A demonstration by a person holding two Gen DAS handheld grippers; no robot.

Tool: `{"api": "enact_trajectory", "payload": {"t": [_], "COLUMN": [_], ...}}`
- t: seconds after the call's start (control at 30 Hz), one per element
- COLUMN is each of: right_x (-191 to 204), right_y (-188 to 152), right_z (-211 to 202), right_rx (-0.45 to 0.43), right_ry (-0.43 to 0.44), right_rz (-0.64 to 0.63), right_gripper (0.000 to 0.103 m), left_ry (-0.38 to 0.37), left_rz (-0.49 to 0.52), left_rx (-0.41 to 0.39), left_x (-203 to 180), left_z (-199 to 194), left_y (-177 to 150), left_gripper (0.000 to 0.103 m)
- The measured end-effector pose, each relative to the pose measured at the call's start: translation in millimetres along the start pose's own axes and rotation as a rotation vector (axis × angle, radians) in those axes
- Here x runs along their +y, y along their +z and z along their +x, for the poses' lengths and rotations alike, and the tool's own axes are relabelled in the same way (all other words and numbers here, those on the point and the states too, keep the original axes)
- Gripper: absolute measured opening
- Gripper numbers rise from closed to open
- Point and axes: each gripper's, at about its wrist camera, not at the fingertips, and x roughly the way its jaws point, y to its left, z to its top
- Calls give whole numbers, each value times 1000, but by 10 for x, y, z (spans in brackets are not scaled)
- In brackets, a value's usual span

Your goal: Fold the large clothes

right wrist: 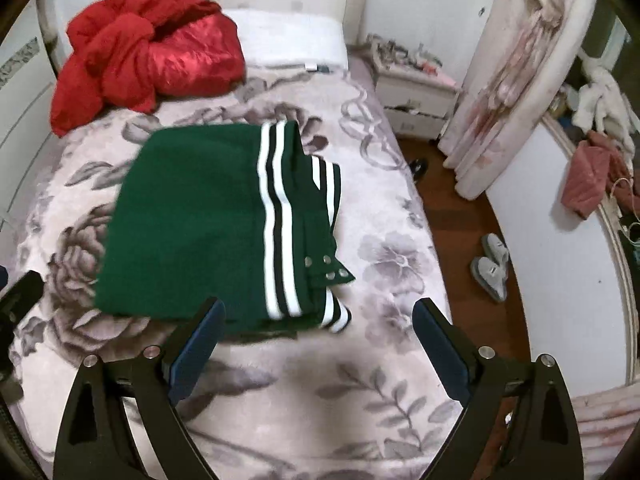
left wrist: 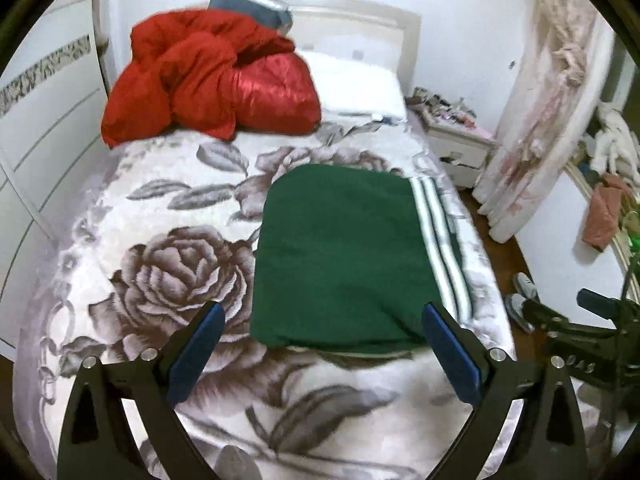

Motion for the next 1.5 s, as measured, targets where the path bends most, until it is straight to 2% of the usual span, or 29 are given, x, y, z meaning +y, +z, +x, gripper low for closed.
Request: {"api": "enact_trajectory", "payload": {"t": [0.2,0.43,0.73,0.93,1.3,1.5], "right_x": [-186,-429,-803,-1020,-1214,-1246], "right_y": [-274,-765,-1221,-1418,-1525,-1488], "right_z": [-1189,-2686,-3870,-4395,-4879,-5040], "right_rx": [-100,-194,-270,-316,-332,-356], "right_ry": [7,-10,-14,13,84,75], "right_rz": [4,16,12,15,-41,-69], "right_gripper": [96,96,96,96,100,102], "left_ry": [27,52,91,115,150,152], "left_rz": [28,33,-4,-7,-28,-34], "left_rx": [-86,-158,-197,-211,-185,-202], "left_x": [-259,-536,-741,-828,-858,-858], "left_z": [-1001,-2061,-2891,-3240,-3622,-3728], "left_y": [-100,-259,-409,-476,-512,-538], "left_gripper": [101,101,101,101,101,101]}}
